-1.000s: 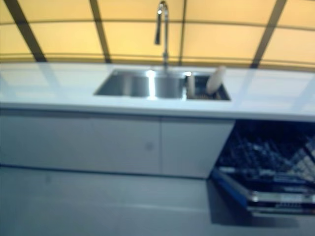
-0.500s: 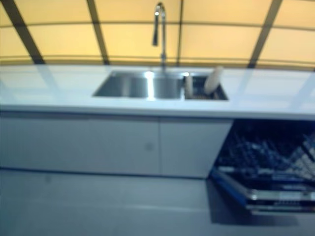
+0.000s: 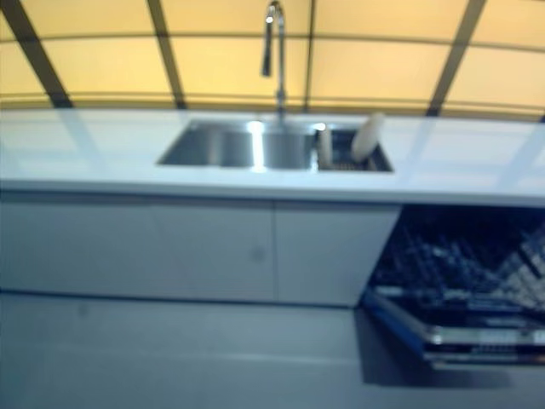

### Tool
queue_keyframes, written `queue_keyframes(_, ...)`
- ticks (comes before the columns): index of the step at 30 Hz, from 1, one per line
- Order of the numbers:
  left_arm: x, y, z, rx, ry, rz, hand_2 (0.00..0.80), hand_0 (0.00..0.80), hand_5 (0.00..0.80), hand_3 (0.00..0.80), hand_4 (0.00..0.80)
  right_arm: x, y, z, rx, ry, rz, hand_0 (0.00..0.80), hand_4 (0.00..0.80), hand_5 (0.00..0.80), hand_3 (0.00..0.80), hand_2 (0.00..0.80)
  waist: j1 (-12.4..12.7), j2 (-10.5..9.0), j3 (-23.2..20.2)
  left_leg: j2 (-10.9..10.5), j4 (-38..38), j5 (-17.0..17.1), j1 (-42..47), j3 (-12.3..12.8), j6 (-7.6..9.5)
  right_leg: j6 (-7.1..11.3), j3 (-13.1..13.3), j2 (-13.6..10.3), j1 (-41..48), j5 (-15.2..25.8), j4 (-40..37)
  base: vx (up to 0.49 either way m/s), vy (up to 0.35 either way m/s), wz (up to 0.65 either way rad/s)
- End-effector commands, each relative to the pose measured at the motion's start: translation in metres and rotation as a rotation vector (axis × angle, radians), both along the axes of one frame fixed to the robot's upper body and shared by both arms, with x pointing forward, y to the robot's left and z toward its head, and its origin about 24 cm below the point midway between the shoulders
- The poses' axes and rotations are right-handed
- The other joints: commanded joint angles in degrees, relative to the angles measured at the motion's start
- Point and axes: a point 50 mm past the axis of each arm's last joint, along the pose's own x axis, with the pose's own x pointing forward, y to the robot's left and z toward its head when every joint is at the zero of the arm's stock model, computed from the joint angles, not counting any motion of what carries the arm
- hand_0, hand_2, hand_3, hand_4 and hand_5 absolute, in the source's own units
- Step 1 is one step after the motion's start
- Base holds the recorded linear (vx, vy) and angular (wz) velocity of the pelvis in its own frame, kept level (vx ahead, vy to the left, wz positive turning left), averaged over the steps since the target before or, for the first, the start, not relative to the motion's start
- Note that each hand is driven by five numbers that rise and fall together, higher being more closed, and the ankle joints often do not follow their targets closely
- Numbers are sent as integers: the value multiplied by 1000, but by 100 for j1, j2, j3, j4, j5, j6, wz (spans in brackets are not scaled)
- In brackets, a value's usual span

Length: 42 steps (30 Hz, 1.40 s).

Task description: Take plates into dishwasher

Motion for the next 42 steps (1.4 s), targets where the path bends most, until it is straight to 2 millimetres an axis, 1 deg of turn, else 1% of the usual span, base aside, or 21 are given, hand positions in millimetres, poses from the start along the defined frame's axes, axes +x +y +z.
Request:
queue_keyframes(1, 17, -5, 1, 2, -13, 20, 0, 0, 0, 0, 0, 25, -5, 6, -56, -32, 71, 0, 0, 0, 0, 0, -89, -9, 144, -259, 16, -594, 195, 328, 451, 241, 192, -8, 15, -564, 472, 30, -27, 0)
queue_keyframes(14, 14, -3, 1, 13, 4, -21, 0, 0, 0, 0, 0, 24, -2, 4, -10, 5, 47, 0, 0, 0, 0, 0, -87, -33, 127, -230, 16, -565, 221, 283, 406, 144, 241, 68, 48, -616, 450, 49, -72, 0)
queue_keyframes(19, 22, -3, 2, 25, -25, -27, 0, 0, 0, 0, 0, 26, 0, 4, 11, 37, 82, 0, 0, 0, 0, 0, -114, -48, 132, -222, 233, -638, 176, 227, 397, 37, 344, 106, 18, -734, 564, 74, -108, -2)
queue_keyframes(20, 25, -4, 3, 28, -37, -8, 0, 0, 0, 0, 0, 27, -1, 5, 7, 40, 93, 0, 0, 0, 0, 0, -121, -77, 150, -205, 449, -721, 123, 213, 400, -35, 383, 124, -20, -820, 690, 120, -154, -4)
queue_keyframes(22, 30, -2, 5, 48, -73, 63, 0, 0, 0, 0, 0, 32, -5, 7, -2, 46, 97, 0, 0, 0, 0, 0, -93, -250, 291, -95, 1946, -1013, -412, 297, 437, -266, 495, 79, -143, -994, 1087, 114, -185, -2)
queue_keyframes(23, 31, -1, 5, 48, -87, 87, 0, 0, 0, 0, 0, 33, -7, 8, 0, 43, 90, 0, 0, 0, 0, 0, -49, -259, 404, -28, 3019, -980, -934, 282, 459, -388, 499, 115, -251, -1072, 1321, 29, -131, 1)
queue_keyframes(24, 31, -1, 6, 47, -91, 100, 0, 0, 0, 0, 0, 34, -8, 9, 0, 41, 88, 0, 0, 0, 0, 0, -39, -257, 445, -27, 3330, -942, -1106, 290, 464, -421, 482, 127, -282, -1093, 1399, -4, -121, 2)
queue_keyframes(25, 28, -1, 5, 17, -90, 193, 0, 0, 0, 0, 0, 35, -14, 11, -20, 42, 85, 0, 0, 0, 0, 0, 13, -198, 663, -32, 4340, -680, -1875, 244, 434, -563, 446, 222, -374, -1173, 1709, 4, -56, 6)
queue_keyframes(26, 23, -3, 3, 12, -87, 225, 0, 0, 0, 0, 0, 34, -19, 12, -36, 51, 79, 0, 0, 0, 0, 0, 34, -111, 796, -192, 4334, -464, -2214, 250, 269, -543, 443, 296, -372, -1180, 1804, 41, -38, 13)
queue_keyframes(27, 17, -2, 1, 15, -79, 241, 0, 0, 0, 0, 0, 31, -22, 12, -42, 57, 66, 0, 0, 0, 0, 0, 45, -79, 863, -252, 3831, -189, -2266, 276, 133, -505, 419, 316, -341, -1165, 1825, 176, 26, 10)
queue_keyframes(28, 6, 1, -1, 26, -57, 257, 0, 0, 0, 0, 0, 28, -24, 12, -42, 60, 36, 0, 0, 0, 0, 0, 82, -45, 926, -282, 2939, 203, -2166, 350, -72, -422, 431, 344, -219, -1130, 1785, 248, 39, 3)
queue_keyframes(29, 0, 3, -1, 36, -42, 257, 0, 0, 0, 0, 0, 27, -25, 12, -40, 55, 25, 0, 0, 0, 0, 0, 59, 13, 937, -395, 2045, 708, -2146, 210, -157, -399, 347, 379, -166, -1107, 1776, 327, 90, 1)
queue_keyframes(30, -6, 4, -2, 43, -26, 255, 0, 0, 0, 0, 0, 28, -24, 11, -39, 49, 17, 0, 0, 0, 0, 0, 103, 55, 940, -554, 1278, 1053, -2072, -175, -223, -342, 397, 412, -66, -1085, 1758, 301, 132, 12)
queue_keyframes(31, -11, 4, -3, 48, -11, 251, 0, 0, 0, 0, 0, 29, -24, 12, -39, 41, 2, 0, 0, 0, 0, 0, 150, 79, 925, -641, 916, 1155, -2041, -427, -224, -319, 471, 431, 7, -1095, 1778, 415, 200, 13)
queue_keyframes(32, -17, 4, -4, 50, 8, 257, 0, 0, 0, 0, 0, 32, -24, 13, -38, 33, -22, 0, 0, 0, 0, 0, 198, 74, 858, -729, 879, 793, -1936, -574, -56, -278, 664, 402, 47, -1188, 1817, 452, 217, 2)
queue_keyframes(34, -18, 8, -3, 60, 26, 267, 0, 0, 0, 0, 0, 28, -21, 11, -21, 40, -73, 0, 0, 0, 0, 0, 178, 3, 748, -784, 1183, 170, -1887, -475, 195, -227, 832, 292, 149, -1451, 1991, 477, 188, -49)
queue_keyframes(35, -19, 10, -3, 65, 26, 281, 0, 0, 0, 0, 0, 24, -20, 9, -7, 47, -67, 0, 0, 0, 0, 0, 186, -44, 721, -850, 1423, -43, -1919, -505, 224, -181, 838, 227, 249, -1506, 2064, 378, 96, -71)
queue_keyframes(36, -20, 11, -2, 67, 28, 285, 0, 0, 0, 0, 0, 22, -18, 8, -1, 49, -48, 0, 0, 0, 0, 0, 201, -75, 698, -856, 1449, -109, -1860, -512, 260, -142, 829, 186, 304, -1500, 2038, 441, 63, -52)
queue_keyframes(38, -15, 16, 0, 98, 22, 251, 0, 0, 0, 0, 0, 22, -7, 5, 16, 37, 75, 0, 0, 0, 0, 0, 244, -190, 561, -762, 1323, -253, -1546, -380, 375, 7, 565, -27, 414, -1462, 1907, 414, 15, -25)
queue_keyframes(41, 4, 21, 5, 115, -21, 198, 0, 0, 0, 0, 0, 31, 1, 6, 43, -15, 76, 0, 0, 0, 0, 0, 299, -246, 465, -689, 1224, -228, -1598, -283, 397, 39, 307, -164, 444, -1351, 1684, 188, -31, -31)
queue_keyframes(42, 8, 21, 5, 114, -34, 190, 0, 0, 0, 0, 0, 34, 1, 6, 44, -25, 74, 0, 0, 0, 0, 0, 309, -246, 449, -685, 1239, -217, -1672, -287, 400, 37, 297, -174, 412, -1320, 1626, 77, -41, -48)
